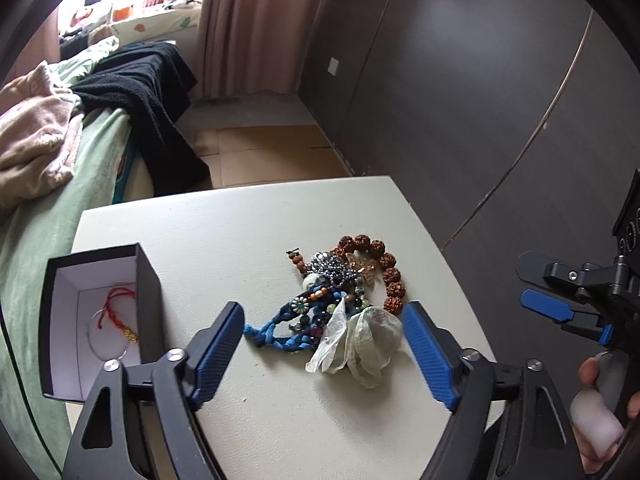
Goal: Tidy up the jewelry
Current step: 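Grasp the white cloth pouch with the left tool while the right tool grasps the dark bead bracelet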
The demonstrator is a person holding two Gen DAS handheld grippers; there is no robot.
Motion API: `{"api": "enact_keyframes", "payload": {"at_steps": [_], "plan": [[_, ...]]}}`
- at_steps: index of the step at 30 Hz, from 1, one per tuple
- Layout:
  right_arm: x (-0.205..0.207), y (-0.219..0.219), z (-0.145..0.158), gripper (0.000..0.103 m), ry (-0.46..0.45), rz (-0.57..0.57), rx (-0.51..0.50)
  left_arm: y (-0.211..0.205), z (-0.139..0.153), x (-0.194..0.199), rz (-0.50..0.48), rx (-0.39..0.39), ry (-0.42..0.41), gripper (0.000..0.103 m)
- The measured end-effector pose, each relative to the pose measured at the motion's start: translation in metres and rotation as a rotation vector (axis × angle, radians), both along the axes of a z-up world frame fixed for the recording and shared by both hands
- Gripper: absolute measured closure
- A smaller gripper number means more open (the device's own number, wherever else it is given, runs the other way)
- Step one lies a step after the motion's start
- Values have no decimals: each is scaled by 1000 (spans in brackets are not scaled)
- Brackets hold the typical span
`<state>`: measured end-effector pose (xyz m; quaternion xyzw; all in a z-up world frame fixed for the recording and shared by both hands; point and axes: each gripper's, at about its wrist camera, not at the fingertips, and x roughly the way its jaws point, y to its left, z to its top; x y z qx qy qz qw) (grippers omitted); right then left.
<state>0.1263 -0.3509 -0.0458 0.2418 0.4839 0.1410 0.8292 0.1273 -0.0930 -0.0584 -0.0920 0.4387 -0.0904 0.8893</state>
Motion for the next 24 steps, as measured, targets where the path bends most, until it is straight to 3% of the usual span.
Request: {"api": "enact_keyframes", "payload": {"at_steps": [3, 7, 9, 10, 11, 12, 13, 18, 24], "plan": [[1, -5, -6, 9, 31, -3, -1, -8, -16, 6, -25, -14, 28, 27], [2, -8, -12, 9, 64, 0, -23, -23, -41, 13, -67, 50, 79, 46], [2, -7, -15, 9, 75, 5, -31, -28, -49, 11, -81, 73, 83, 50], [2, -7, -16, 9, 78, 8, -34, -29, -51, 11, -82, 82, 88, 60], [3, -6, -17, 9, 81, 9, -37, -31, -55, 11, -89, 101, 97, 81], [3, -5, -17, 9, 81, 10, -37, -31, -57, 11, -89, 125, 106, 94], [4, -4, -18, 9, 81, 8, -35, -30, -57, 11, -84, 136, 106, 99], [6, 3, -24, 9, 102, 14, -51, -14, -32, 1, -72, 85, 25, 99], [7, 16, -27, 9, 102, 45, -69, 10, -20, -5, -33, 37, 16, 99]]}}
